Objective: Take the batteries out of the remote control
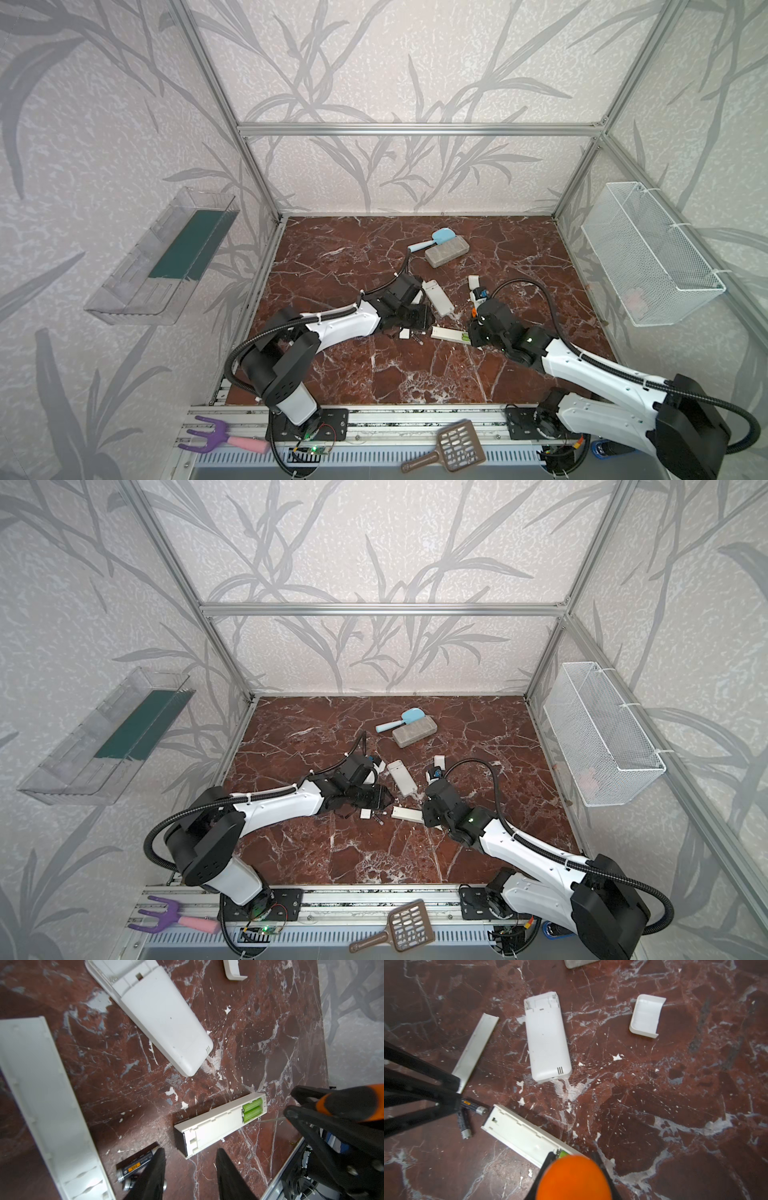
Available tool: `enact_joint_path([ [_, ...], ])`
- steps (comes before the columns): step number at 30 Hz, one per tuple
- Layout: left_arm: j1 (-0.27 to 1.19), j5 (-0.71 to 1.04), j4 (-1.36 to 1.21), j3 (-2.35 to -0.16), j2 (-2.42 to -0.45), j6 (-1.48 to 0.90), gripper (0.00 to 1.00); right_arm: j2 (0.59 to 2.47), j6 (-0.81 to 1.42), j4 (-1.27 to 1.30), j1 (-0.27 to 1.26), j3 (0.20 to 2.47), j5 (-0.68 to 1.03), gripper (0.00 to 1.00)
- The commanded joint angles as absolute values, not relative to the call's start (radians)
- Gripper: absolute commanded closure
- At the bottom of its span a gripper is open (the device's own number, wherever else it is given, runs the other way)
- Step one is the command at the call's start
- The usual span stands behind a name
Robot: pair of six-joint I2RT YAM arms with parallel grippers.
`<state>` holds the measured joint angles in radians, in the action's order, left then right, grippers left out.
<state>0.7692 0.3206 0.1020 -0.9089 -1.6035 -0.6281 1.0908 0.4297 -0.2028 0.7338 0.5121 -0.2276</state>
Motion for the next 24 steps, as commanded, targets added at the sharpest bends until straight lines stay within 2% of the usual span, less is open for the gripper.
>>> enact_joint_path([
  [1, 0.763, 0.276, 0.129, -0.909, -1.578, -0.603, 0.58, 1.114, 0.47, -0.113, 0.733, 0.485, -0.301, 1.0],
  [7, 0.758, 0.288, 0.128, -0.903, -1.578, -0.604, 0.57, 1.155, 0.452, 0.014, 0.73, 0.468, -0.373, 1.0],
  [11, 0.752, 0.294, 0.115, -0.888, -1.576, -0.608, 0.57, 1.177, 0.438, 0.03, 0.726, 0.494, -0.359, 1.0],
  [14, 0.749, 0.298, 0.111, -0.888, -1.577, -0.604, 0.58, 1.176, 0.443, 0.011, 0.726, 0.499, -0.355, 1.0],
  [20, 0.738, 0.318, 0.107, -0.903, -1.597, -0.592, 0.57, 1.133, 0.422, 0.096, 0.723, 0.456, -0.449, 1.0],
  [24, 0.737, 0.339, 0.11, -0.92, -1.609, -0.592, 0.57, 1.134, 0.405, 0.121, 0.721, 0.47, -0.428, 1.0],
])
